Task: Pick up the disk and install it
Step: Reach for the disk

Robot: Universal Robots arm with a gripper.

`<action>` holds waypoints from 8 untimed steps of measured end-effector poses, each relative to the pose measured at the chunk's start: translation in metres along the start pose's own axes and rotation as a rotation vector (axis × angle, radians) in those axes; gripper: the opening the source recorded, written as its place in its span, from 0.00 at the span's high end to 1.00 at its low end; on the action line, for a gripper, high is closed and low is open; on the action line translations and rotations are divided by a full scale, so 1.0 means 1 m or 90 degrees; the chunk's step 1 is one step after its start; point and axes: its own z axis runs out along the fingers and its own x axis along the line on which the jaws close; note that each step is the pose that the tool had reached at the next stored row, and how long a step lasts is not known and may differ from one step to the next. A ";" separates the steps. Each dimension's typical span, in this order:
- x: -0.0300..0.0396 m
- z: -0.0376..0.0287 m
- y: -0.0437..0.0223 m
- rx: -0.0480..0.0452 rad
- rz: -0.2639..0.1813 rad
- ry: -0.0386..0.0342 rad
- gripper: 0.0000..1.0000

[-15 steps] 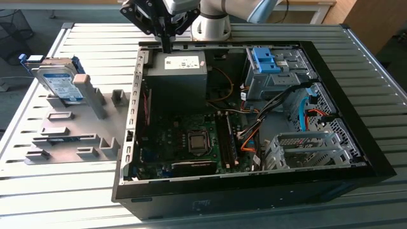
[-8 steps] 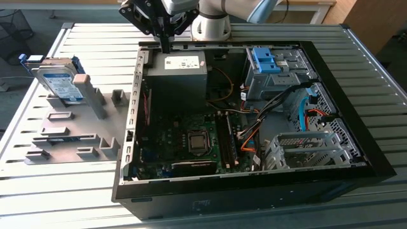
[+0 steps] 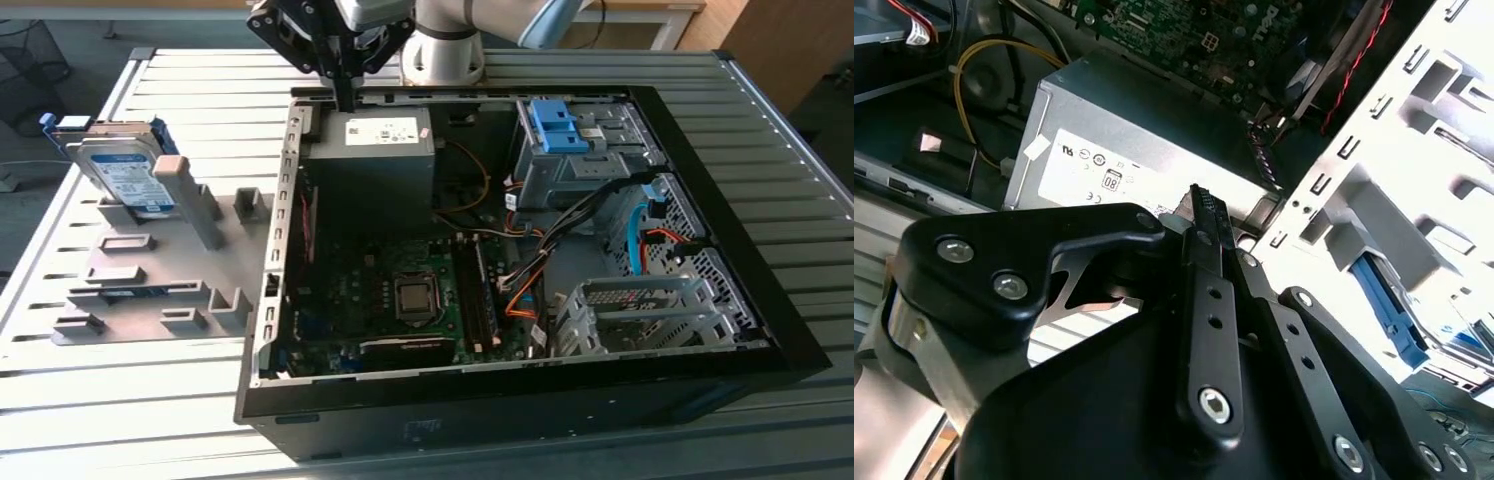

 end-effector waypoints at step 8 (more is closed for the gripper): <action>0.0021 0.0001 0.0007 0.0000 0.000 0.0000 0.89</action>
